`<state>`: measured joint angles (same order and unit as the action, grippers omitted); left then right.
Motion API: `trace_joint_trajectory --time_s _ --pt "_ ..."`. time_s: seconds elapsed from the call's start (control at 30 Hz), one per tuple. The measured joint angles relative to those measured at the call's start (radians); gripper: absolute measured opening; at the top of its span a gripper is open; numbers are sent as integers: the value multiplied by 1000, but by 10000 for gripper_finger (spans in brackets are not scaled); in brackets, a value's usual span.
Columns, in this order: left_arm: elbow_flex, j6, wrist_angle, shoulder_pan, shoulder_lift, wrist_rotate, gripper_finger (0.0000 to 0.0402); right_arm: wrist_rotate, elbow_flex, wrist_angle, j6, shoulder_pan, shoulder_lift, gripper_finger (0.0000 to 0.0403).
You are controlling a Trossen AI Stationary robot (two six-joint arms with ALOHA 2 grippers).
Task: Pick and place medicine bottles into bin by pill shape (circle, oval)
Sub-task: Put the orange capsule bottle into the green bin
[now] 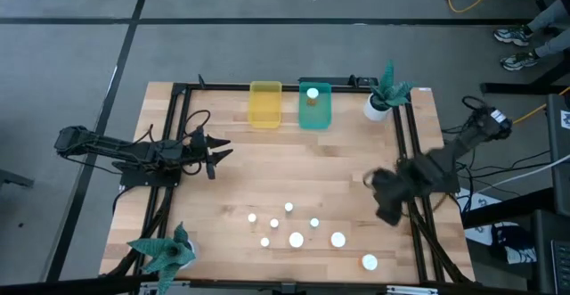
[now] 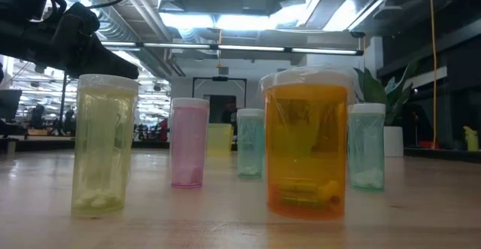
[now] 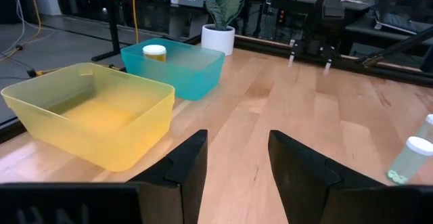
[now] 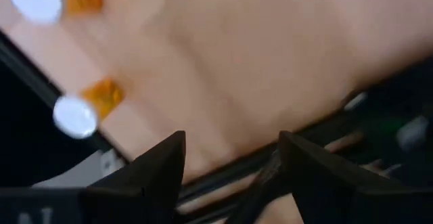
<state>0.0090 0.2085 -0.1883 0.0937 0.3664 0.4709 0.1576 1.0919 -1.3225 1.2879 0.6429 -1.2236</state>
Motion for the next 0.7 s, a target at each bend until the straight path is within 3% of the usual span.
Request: trace_joint_trajectory --time_s 0.1,0.23,0.4,0.7 --pt "0 1 0 0 0 0 150 52 -72 146 193 134 -16 237" --pt "0 15 0 0 0 0 150 35 -120 311 307 236 -66 237" --pt "0 26 0 0 0 0 150 21 -120 399 337 279 -154 237" --pt "0 26 0 0 0 0 150 172 -120 658 522 353 -346 237"
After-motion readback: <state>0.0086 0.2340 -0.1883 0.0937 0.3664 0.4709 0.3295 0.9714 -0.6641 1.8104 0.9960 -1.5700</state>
